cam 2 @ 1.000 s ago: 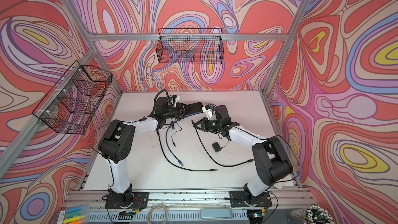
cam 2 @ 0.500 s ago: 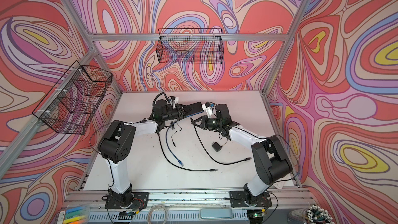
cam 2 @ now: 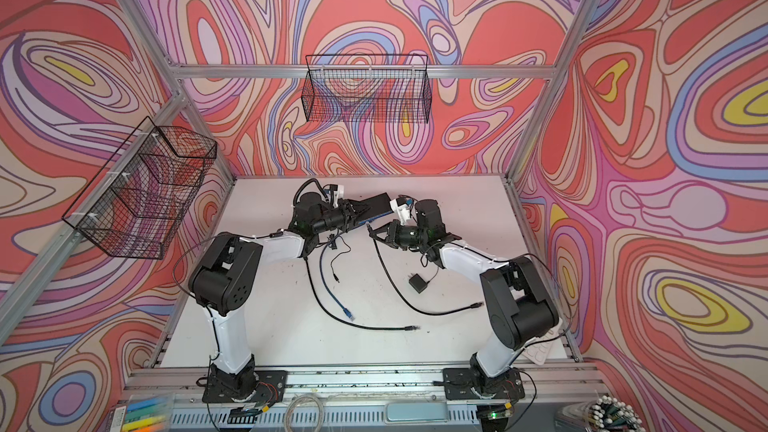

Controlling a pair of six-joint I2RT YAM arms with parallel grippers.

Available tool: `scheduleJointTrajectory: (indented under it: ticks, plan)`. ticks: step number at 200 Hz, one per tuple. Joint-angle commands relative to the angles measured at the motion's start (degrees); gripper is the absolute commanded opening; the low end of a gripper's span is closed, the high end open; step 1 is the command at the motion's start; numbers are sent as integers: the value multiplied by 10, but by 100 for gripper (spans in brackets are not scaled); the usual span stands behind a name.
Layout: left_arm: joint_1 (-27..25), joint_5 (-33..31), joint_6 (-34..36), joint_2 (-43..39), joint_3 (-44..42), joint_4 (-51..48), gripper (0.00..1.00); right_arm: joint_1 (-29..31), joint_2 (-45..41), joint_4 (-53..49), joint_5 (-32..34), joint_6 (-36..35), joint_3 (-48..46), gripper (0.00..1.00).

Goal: Insert the plug into the switch port

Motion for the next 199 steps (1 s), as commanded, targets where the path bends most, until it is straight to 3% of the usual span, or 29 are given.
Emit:
scheduleJointTrajectory:
  ticks: [1,199]
  plan:
    - [-2,3,-6,-30,-5,48,7,-5,10,24,-6,8,12,0]
    - [-9,2,-17,-17,-8,71,7,-9,38,70,-17,46,38,0]
